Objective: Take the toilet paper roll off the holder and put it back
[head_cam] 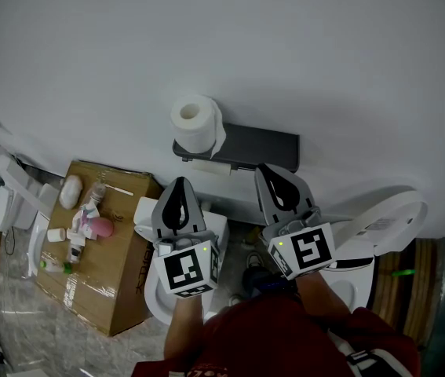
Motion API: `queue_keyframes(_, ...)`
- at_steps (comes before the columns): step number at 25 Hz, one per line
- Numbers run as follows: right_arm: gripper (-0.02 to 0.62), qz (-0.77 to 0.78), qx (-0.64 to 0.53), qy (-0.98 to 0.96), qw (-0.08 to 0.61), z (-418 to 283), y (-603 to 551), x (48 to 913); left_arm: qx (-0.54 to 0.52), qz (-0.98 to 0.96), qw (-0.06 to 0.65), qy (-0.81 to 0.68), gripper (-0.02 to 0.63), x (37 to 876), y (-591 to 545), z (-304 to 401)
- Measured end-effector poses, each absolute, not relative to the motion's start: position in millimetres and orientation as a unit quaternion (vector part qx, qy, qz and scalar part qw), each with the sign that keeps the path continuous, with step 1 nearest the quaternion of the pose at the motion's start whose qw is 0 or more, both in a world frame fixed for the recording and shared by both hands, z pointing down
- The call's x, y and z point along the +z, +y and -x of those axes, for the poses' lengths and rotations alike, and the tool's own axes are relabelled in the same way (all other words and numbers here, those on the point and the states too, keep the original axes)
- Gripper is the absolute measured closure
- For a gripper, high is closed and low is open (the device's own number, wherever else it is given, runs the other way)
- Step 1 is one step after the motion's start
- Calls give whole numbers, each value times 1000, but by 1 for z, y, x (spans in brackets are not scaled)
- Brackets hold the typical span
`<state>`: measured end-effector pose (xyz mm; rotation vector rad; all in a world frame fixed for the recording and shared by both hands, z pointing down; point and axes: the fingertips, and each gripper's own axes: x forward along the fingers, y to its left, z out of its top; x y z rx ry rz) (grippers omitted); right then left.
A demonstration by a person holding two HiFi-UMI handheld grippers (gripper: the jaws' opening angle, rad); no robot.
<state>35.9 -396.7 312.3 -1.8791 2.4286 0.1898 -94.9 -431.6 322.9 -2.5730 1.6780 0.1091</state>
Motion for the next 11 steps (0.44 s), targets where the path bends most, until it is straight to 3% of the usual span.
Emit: queue_keyframes(11,588,607,59,792,32,-33,-397,313,36,830,33,556,591,320,-432,100)
